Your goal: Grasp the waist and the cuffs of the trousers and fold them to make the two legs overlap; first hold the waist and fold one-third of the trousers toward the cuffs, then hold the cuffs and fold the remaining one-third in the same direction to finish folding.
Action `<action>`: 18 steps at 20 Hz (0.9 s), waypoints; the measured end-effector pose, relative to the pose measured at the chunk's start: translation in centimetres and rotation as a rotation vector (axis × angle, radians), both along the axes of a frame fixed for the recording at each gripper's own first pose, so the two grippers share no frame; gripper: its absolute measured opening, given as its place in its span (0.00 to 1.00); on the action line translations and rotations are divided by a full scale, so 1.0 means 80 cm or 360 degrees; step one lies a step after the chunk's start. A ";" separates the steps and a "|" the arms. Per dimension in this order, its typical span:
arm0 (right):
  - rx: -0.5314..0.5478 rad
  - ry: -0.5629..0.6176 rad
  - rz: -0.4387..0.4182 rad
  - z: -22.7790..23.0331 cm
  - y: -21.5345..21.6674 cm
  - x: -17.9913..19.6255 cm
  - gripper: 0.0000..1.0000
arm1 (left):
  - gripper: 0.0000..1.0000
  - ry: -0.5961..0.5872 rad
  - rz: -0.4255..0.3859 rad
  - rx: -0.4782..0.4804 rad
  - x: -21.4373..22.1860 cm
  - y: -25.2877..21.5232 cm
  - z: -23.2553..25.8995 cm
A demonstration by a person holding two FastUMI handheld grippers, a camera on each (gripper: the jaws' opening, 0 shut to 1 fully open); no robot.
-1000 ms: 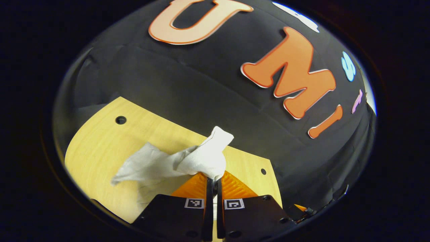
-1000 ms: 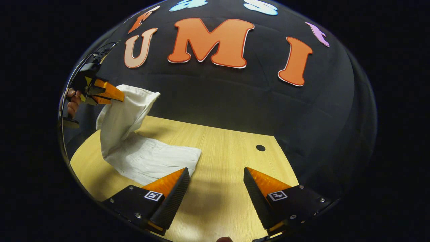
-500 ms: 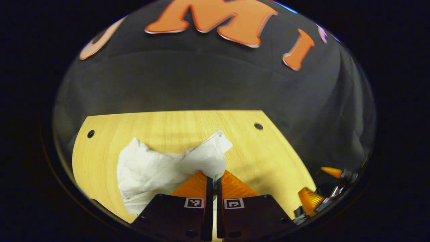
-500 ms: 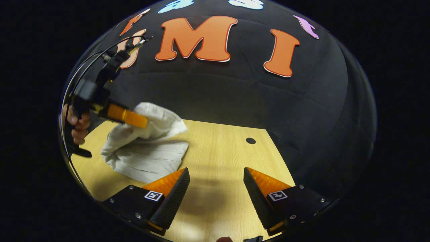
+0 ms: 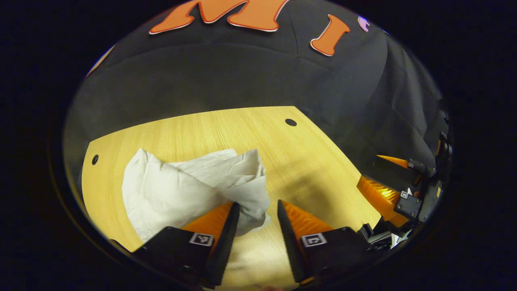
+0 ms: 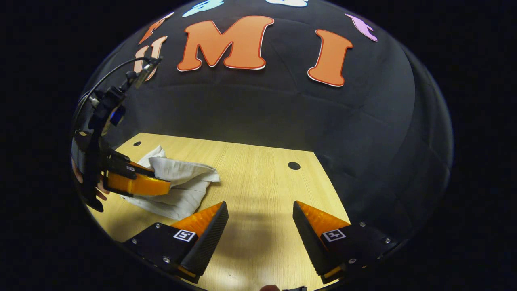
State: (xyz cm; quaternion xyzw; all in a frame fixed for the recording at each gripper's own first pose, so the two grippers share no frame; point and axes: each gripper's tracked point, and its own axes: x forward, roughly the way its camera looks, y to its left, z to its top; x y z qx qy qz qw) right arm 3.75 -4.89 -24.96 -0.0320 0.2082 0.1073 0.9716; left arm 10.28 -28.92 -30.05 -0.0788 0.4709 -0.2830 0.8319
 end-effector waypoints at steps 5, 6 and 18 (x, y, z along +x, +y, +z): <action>-0.0015 -0.0022 0.0046 0.003 0.004 0.001 0.98 | 0.92 -0.0001 0.0209 -0.0057 0.008 0.074 0.023; -0.0012 -0.0029 0.0059 0.002 0.006 0.001 0.98 | 0.86 0.0011 0.0286 -0.0042 0.015 0.097 0.018; -0.0057 -0.0009 0.0100 -0.004 0.009 -0.002 0.98 | 0.87 0.0271 0.0604 -0.0001 0.017 0.187 -0.084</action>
